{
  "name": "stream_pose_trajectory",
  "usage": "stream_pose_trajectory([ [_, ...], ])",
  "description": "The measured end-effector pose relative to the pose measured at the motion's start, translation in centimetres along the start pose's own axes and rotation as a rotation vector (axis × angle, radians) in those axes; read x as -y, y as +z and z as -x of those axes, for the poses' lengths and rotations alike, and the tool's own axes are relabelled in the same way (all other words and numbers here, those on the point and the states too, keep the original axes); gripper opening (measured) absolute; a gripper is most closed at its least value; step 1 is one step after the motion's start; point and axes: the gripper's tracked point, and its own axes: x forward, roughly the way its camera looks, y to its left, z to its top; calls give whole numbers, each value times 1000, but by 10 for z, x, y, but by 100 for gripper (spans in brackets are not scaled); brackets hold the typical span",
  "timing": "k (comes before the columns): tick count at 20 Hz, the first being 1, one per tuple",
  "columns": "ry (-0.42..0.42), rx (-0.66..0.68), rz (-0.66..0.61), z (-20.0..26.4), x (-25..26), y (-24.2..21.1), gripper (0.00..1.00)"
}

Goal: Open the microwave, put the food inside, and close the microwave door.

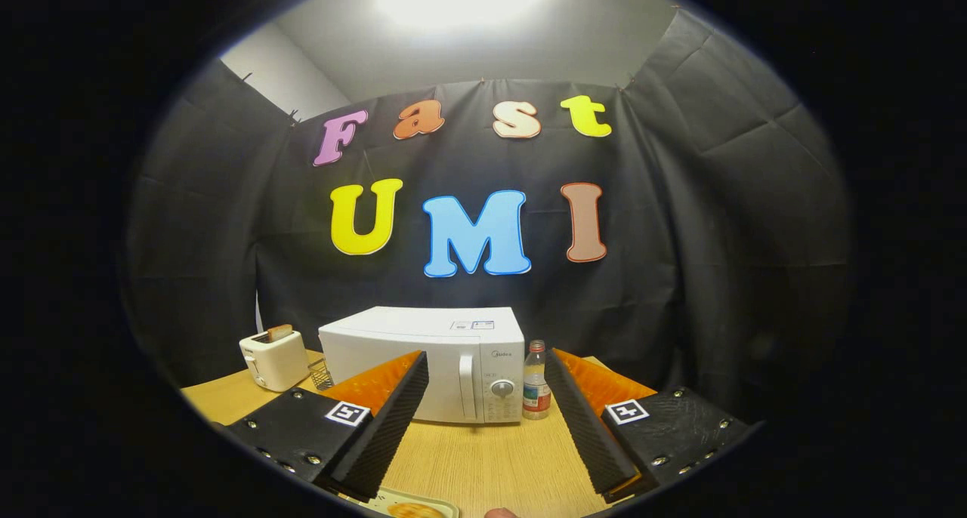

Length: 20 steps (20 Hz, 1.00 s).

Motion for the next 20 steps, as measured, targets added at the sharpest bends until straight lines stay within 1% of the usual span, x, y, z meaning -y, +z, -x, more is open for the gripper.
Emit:
stream_pose_trajectory([
  [5, 18, -10, -13, -35, -3, -9, 98],
  [9, 35, -28, -11, -69, -8, -27, 98],
  [12, 35, -55, -12, -99, -9, -47, 98],
  [17, 28, -136, -11, -148, -2, -92, 98],
  [20, 43, -184, -27, -172, -2, -115, 98],
])
